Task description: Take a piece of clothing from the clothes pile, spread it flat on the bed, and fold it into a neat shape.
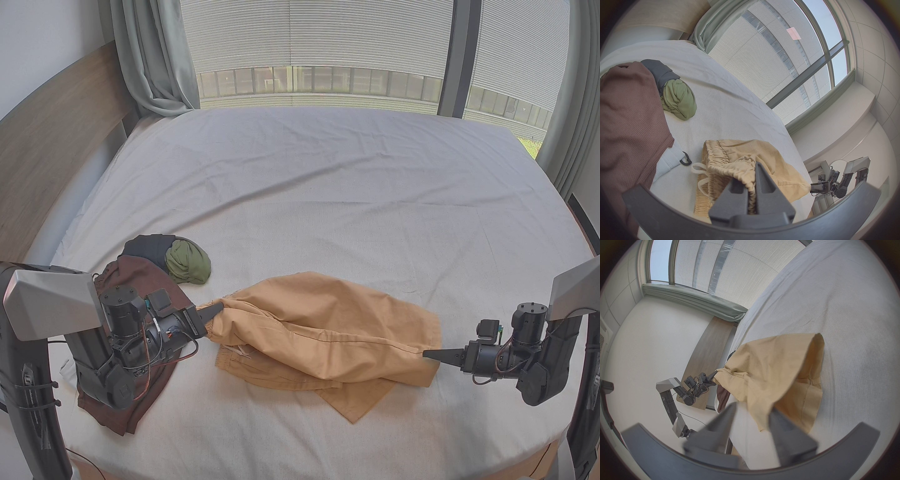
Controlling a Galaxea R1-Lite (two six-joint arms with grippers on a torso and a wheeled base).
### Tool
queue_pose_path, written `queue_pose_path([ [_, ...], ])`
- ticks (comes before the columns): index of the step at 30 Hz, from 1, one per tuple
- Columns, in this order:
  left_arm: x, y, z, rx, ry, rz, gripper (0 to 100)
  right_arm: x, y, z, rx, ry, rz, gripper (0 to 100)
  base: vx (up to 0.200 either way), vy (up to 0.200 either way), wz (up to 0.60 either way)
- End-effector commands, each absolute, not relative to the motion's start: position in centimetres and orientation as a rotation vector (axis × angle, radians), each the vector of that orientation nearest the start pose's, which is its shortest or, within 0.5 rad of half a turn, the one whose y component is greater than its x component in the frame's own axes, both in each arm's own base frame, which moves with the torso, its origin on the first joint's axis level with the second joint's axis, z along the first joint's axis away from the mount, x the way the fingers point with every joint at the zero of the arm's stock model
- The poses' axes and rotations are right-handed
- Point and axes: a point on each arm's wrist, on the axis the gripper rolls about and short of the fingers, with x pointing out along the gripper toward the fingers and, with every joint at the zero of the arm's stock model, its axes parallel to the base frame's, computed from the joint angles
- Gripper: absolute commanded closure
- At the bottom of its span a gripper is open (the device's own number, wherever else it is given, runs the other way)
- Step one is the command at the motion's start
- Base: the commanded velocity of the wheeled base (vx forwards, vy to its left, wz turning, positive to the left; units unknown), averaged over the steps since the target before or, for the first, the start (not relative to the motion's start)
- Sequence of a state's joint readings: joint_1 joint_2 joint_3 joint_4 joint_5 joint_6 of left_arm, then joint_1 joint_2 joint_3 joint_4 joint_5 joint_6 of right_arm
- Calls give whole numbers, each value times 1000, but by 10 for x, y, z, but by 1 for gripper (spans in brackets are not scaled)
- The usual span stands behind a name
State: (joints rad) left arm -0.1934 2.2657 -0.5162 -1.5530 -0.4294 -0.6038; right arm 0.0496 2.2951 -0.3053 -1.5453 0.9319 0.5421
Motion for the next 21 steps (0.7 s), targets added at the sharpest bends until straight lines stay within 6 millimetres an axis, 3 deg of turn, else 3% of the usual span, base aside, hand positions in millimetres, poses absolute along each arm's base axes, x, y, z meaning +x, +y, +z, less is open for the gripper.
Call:
queue_pose_path([
  [1,326,-73,25,-606,381,-542,100,281,40,-7,677,682,862,0,0,0,0],
  [9,325,-73,25,-605,381,-542,100,291,63,-10,624,668,935,0,0,0,0],
  [13,325,-73,26,-605,379,-541,100,293,66,-19,618,679,904,0,0,0,0],
  [21,325,-73,25,-604,384,-541,100,299,65,-18,606,650,875,0,0,0,0],
])
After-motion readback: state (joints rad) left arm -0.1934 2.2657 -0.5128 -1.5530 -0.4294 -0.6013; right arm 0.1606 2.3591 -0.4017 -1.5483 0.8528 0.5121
